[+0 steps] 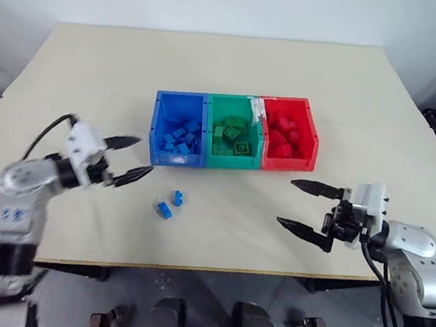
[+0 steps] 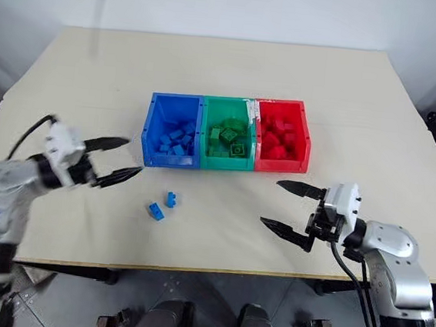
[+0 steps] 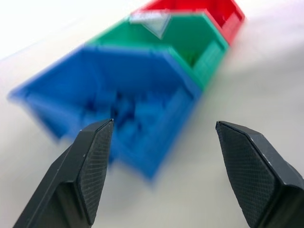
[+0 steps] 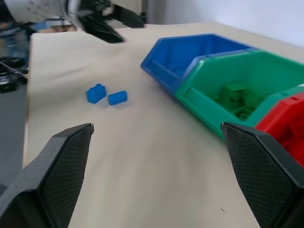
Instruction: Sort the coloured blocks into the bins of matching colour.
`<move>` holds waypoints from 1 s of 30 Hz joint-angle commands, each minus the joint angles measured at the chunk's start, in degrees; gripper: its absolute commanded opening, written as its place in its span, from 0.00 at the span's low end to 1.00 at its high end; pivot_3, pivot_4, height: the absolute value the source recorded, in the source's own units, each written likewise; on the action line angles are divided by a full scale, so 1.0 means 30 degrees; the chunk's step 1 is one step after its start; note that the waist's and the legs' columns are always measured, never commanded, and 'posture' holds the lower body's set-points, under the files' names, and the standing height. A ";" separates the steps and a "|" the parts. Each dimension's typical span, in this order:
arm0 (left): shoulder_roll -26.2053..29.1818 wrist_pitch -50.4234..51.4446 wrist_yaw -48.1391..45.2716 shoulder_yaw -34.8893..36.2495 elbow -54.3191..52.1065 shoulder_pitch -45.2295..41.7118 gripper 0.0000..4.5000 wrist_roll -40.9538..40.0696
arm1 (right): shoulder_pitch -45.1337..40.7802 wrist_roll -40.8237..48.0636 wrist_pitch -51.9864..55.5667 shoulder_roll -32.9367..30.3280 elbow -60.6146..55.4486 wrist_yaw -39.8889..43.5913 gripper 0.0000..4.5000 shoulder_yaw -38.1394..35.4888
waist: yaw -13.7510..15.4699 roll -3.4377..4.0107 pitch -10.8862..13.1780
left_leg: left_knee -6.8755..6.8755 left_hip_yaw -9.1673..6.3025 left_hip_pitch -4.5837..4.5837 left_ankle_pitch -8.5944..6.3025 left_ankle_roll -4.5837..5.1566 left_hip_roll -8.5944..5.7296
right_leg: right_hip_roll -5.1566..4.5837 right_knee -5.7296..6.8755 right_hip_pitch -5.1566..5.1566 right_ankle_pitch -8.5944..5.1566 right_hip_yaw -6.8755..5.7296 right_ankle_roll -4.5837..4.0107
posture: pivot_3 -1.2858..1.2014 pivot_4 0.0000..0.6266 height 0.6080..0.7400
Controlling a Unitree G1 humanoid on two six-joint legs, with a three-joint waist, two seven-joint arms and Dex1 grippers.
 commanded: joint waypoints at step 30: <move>0.2277 0.7802 0.2192 -0.6309 -0.6532 0.0252 1.00 0.1868 | 0.1107 -0.1122 -0.1901 -0.1336 0.0873 0.1672 1.00 -0.1186 | -0.0067 0.0009 -0.0001 | -0.0031 0.0037 0.0009 -0.0035 -0.0009 0.0013 | 0.0014 -0.0004 -0.0012 -0.0005 0.0004 -0.0029 | 0.52 0.24 1.00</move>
